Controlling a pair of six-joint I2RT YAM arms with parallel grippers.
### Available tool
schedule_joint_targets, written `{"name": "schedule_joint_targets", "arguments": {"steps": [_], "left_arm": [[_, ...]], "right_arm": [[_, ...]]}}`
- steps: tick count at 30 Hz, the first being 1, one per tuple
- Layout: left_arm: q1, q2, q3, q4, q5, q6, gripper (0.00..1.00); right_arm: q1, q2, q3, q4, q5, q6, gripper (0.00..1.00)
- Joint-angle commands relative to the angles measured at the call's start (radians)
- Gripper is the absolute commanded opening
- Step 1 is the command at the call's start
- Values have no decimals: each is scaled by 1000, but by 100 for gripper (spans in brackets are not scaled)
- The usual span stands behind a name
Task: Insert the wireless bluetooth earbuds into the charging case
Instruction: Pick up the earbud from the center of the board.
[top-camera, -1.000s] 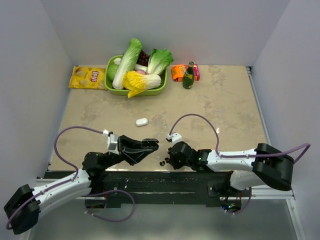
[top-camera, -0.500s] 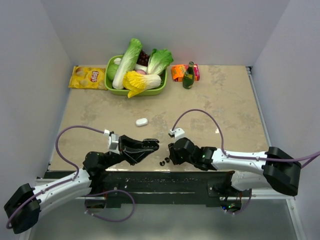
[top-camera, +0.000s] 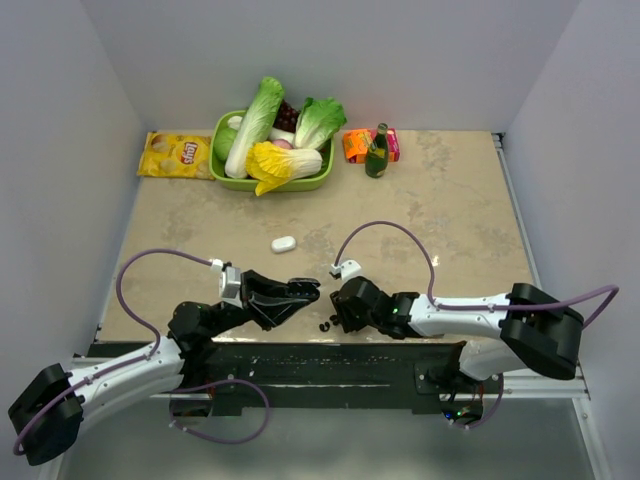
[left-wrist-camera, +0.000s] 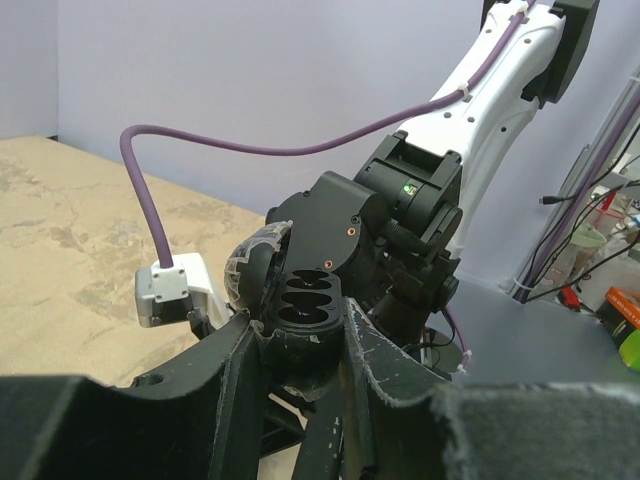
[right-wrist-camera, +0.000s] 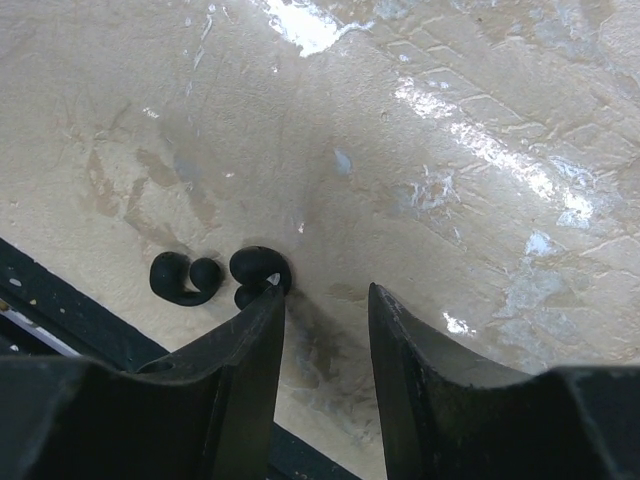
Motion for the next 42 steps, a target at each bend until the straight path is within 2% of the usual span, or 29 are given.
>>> {"name": "schedule_joint_targets", "arguments": {"steps": [1,14,34,38,42], "left_arm": [[5,-3,-154,67,7,11,0],[5,1,-163,77,8,8,0],[5,9,-171,93,14,-3,0],[5,9,-172,96,16,-5,0],[5,6,-172,96,14,-6,0]], "right_arm": [[-4,8,39,45,16,-11,44],[-5,-23,51,33,38,-14,45],[-4,66,51,61,-7,-20,44],[-5,80,51,61,-10,-19,43],[-2,80,46,88,-19,-19,35]]}}
